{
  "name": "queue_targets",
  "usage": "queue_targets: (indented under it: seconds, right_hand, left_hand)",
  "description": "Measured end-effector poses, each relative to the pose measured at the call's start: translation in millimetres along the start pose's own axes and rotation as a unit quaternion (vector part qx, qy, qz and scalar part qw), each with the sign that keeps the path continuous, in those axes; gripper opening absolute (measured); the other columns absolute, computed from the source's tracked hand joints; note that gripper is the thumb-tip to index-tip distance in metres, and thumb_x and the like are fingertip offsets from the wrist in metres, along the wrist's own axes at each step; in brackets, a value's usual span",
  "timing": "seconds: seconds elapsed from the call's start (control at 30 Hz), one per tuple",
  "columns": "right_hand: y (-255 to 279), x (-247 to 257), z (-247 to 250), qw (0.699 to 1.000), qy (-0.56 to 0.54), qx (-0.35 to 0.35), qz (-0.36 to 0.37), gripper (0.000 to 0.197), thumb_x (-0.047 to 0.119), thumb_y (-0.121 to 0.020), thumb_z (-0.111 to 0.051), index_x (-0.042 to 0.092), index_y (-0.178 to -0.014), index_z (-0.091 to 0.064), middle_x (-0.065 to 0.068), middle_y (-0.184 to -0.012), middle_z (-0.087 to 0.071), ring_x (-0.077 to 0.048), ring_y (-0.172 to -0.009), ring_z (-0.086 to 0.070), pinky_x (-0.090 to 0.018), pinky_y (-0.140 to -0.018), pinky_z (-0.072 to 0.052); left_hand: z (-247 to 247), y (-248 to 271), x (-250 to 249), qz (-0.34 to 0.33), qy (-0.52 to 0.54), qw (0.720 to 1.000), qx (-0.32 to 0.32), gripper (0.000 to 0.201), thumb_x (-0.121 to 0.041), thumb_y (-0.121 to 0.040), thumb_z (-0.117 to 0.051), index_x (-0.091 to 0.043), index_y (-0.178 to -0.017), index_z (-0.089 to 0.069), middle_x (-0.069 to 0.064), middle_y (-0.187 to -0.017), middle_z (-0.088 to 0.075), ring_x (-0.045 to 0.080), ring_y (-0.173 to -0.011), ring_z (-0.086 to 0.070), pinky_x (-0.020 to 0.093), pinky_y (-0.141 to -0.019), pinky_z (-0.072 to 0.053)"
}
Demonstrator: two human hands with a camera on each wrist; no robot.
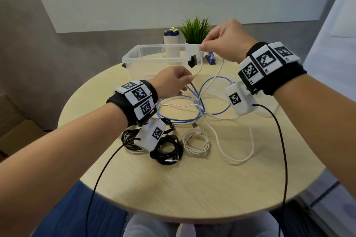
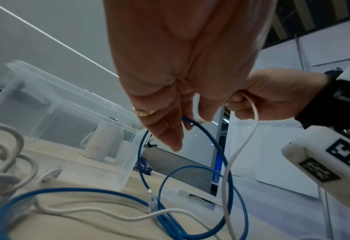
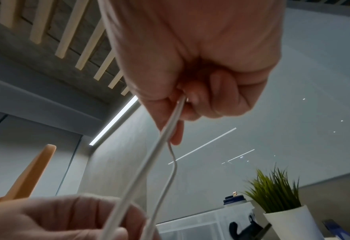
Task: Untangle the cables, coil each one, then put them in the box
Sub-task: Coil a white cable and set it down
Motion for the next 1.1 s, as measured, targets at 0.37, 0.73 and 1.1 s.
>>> queue_targets:
  seconds: [0.37, 0.73, 1.1]
  right_hand:
    - [4, -12, 14, 0.995, -0.051, -0.060, -0.067, 0.012, 0.020, -0.088, -0.061, 0.015, -0.087, -0.072, 0.003, -0.064, -0.060, -0.001, -0.048, -0.049, -0.015, -0.047, -0.040]
    - [14, 3, 2, 0.929, -0.345, 0.004, -0.137, 0.018, 0.011, -0.094, -0.048, 0.004, -0.105, -0.061, -0.009, -0.094, -0.067, -0.016, -0.048, -0.061, -0.020, -0.042, -0.044]
    - [22, -32, -22, 0.988, -0.132, 0.018, -0.085, 0.033, 0.030, -0.098, -0.047, 0.022, -0.068, -0.059, 0.004, -0.073, -0.058, -0.013, -0.072, -0.053, -0.031, -0.074, -0.042]
  left_hand:
    - [17, 5, 6, 0.113, -0.331, 0.937, 0.006, 0.047, -0.048, -0.094, -0.047, -0.021, -0.132, -0.049, 0.007, -0.134, -0.052, 0.028, -0.120, -0.050, 0.034, -0.100, -0.038]
    - [-4, 12, -21, -0.047, -0.005, 0.999, -0.025, 0.020, -0.023, -0.096, -0.051, -0.017, -0.082, -0.066, 0.004, -0.085, -0.065, 0.009, -0.067, -0.049, 0.012, -0.054, -0.039]
    - [43, 6, -41, -0.062, 0.344, 0.919, -0.184, 0.025, -0.013, -0.101, -0.040, -0.011, -0.079, -0.052, 0.006, -0.070, -0.056, 0.009, -0.050, -0.056, 0.016, -0.047, -0.046]
Point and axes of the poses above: each hand's wrist, its own y-axis away from the middle knuckle, its own z-axis out of the back of the hand, x = y × z, the point moved 3 cm from there along -y, towards the middle knuckle
